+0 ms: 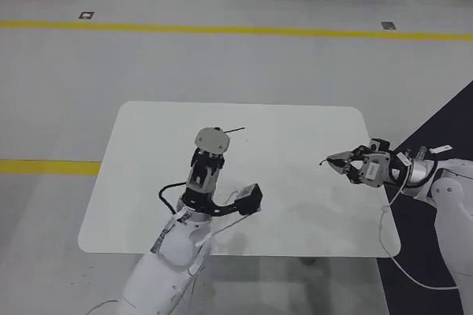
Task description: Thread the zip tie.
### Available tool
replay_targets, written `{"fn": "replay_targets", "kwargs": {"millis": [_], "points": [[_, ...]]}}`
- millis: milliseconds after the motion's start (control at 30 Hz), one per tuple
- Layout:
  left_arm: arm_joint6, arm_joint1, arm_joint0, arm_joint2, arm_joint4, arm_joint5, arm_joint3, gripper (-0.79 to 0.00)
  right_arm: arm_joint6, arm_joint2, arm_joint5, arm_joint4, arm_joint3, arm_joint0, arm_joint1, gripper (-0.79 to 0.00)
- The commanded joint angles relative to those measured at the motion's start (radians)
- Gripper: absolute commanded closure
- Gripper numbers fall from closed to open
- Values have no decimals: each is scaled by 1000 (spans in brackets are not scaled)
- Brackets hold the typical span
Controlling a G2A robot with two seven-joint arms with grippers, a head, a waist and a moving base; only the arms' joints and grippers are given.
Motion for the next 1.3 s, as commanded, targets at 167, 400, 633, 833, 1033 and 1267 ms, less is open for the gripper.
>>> {"fn": "replay_targets", "kwargs": {"millis": [167, 400, 633, 833, 1033, 1267], "points": [[-57, -2, 2, 13, -1, -89, -8, 0, -7, -2, 0, -16, -4, -2, 2, 0], [-57, -2, 2, 13, -1, -89, -8, 0, -7, -2, 0, -16, -4, -2, 2, 0], [89, 22, -11, -50, -1, -221, 7, 0, -19, -7, -15, -8, -9, -10, 1, 0], [233, 126, -106, -84, -1, -528, 43, 0, -54, -8, -24, 23, -30, -28, 4, 0], [219, 228, -177, -47, -1, -596, 32, 0, -86, -17, -24, 12, -54, -30, 9, 0], [228, 232, -173, -33, -1, -560, 9, 0, -87, -20, -38, 32, -54, -39, 7, 0]]}}
